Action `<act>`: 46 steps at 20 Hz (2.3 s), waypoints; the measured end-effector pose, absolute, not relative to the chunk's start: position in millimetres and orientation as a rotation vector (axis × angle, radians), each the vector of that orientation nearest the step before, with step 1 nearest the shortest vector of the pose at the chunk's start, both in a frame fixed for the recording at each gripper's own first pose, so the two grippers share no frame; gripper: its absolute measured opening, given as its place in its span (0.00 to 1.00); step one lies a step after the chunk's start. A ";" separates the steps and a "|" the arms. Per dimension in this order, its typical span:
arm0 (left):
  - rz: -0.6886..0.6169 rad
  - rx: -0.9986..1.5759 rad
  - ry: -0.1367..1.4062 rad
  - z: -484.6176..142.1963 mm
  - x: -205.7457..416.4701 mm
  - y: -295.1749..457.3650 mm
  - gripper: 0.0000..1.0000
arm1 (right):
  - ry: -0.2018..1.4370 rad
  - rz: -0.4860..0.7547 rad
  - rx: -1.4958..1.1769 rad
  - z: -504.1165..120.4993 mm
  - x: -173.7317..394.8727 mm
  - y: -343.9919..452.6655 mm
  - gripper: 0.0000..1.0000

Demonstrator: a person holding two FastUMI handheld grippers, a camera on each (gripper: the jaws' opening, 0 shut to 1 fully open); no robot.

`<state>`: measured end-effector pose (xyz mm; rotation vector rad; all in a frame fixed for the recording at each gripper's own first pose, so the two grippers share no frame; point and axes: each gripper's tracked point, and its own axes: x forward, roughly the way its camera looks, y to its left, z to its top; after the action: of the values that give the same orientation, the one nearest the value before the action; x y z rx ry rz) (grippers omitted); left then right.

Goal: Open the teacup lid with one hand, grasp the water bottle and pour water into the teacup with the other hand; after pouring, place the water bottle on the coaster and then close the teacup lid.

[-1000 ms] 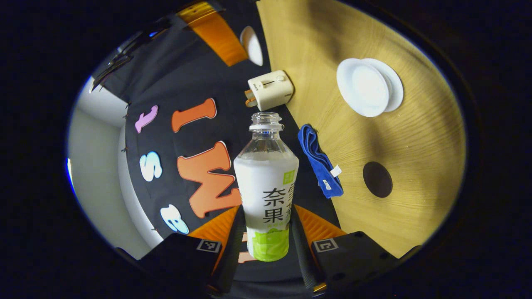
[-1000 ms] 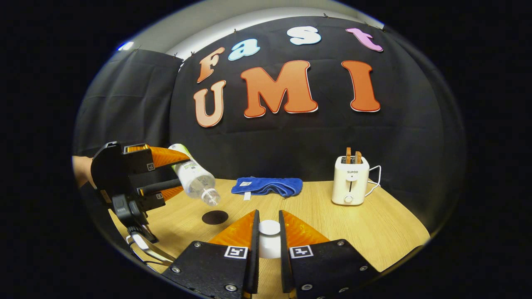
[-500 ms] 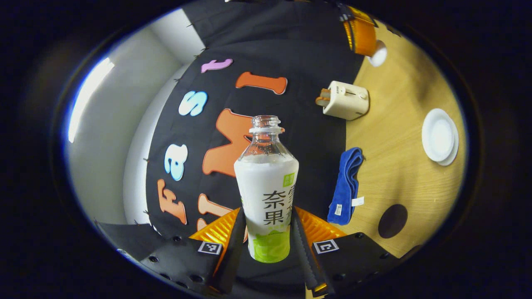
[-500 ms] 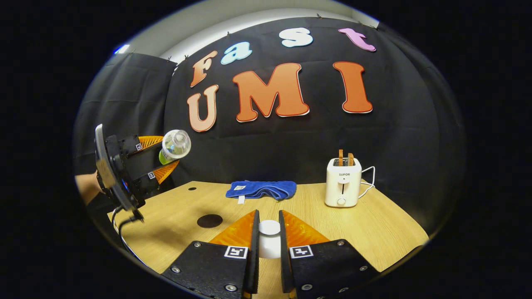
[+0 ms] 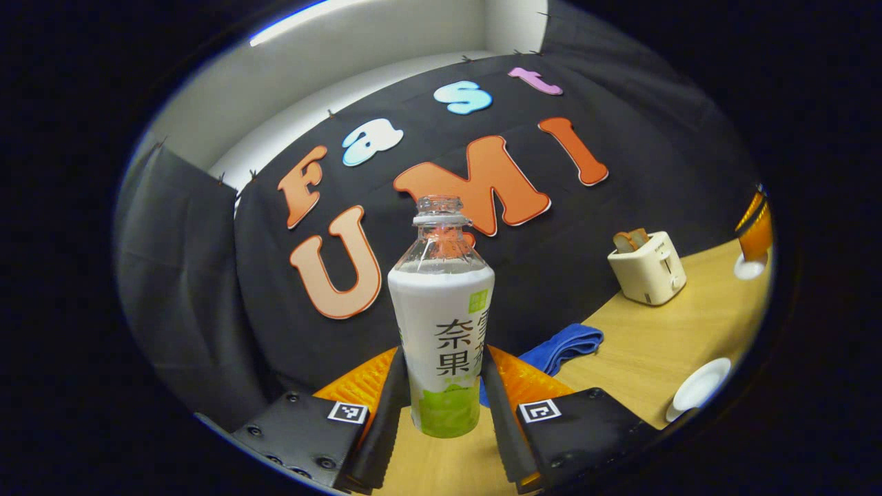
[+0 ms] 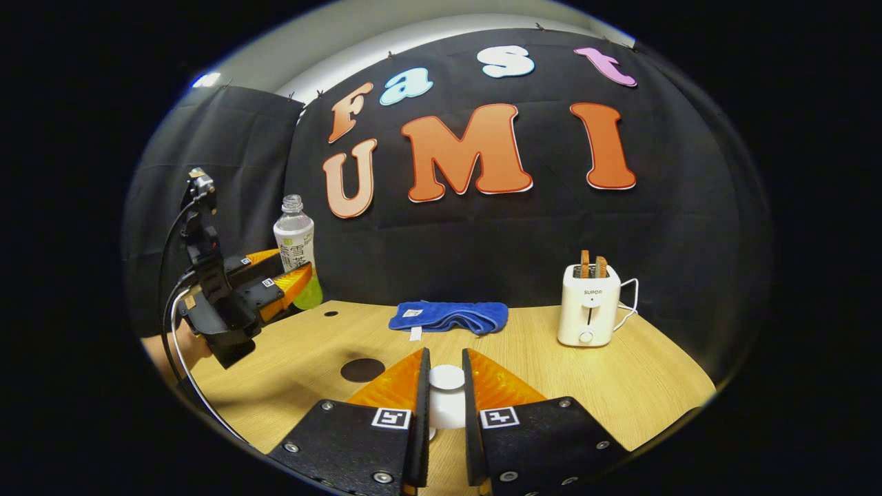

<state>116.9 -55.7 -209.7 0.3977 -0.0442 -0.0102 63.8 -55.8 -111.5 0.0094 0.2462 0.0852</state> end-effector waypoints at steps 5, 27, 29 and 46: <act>-0.066 0.192 0.039 -258.0 126.3 -65.5 0.65 | 0.259 0.106 -0.012 -121.8 74.4 -45.1 0.22; -0.118 -0.067 0.359 -378.8 146.5 -78.0 0.65 | 0.434 0.186 0.013 -198.6 101.6 -24.0 0.19; -0.110 -0.072 0.360 -379.7 143.0 -75.1 0.70 | 0.443 0.190 0.011 -202.0 101.0 -21.2 0.22; -0.130 -0.043 0.336 -369.1 99.1 -70.2 0.96 | 0.459 0.239 -0.011 -225.3 91.0 5.5 0.22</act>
<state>99.1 -70.2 -369.1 -0.0433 0.3356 -0.1302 91.0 5.5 -225.3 -0.0109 0.4593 0.2386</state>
